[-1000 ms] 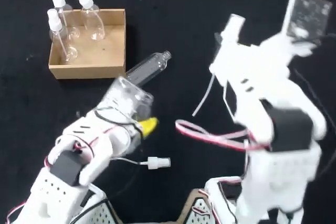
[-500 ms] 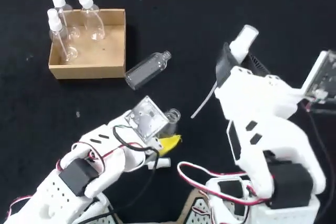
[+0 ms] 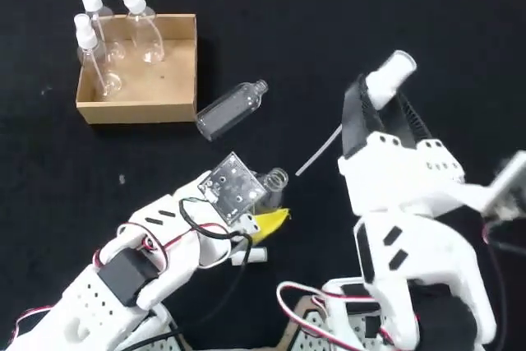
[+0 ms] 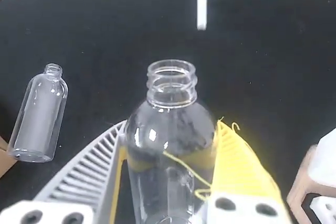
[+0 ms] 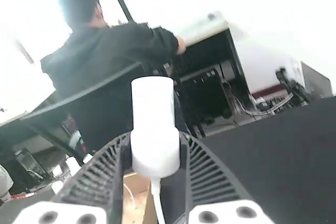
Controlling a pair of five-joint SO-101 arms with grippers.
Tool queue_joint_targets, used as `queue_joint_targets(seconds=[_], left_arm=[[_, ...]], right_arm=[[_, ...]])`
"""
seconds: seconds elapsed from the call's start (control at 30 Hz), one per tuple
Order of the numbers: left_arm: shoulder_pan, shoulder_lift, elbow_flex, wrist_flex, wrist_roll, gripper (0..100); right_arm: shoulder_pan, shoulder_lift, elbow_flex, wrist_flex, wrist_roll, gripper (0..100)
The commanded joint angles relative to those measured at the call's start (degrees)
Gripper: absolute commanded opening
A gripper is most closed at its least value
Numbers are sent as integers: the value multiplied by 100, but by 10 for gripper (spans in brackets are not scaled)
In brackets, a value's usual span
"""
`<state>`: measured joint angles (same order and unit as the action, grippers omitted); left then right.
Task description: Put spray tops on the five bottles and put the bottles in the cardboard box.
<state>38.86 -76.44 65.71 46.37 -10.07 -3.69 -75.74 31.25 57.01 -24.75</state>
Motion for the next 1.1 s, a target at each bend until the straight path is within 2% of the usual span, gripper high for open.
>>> queue_joint_targets(seconds=[0.0, 0.27, 0.53, 0.83, 1.07], left_arm=[[57, -79, 154, -448, -9, 152], [66, -79, 154, -545, 0, 152], [75, -79, 154, -545, 0, 152], [40, -79, 154, -545, 0, 152], [22, -79, 154, -545, 0, 152]], right_arm=[[26, 22, 40, -185, -70, 18], [-193, -4, 277, -246, -255, 18], [-369, -22, 1007, -1037, -264, 18], [-448, -163, 936, -615, -299, 18], [-1134, -787, 1490, -624, -255, 21]])
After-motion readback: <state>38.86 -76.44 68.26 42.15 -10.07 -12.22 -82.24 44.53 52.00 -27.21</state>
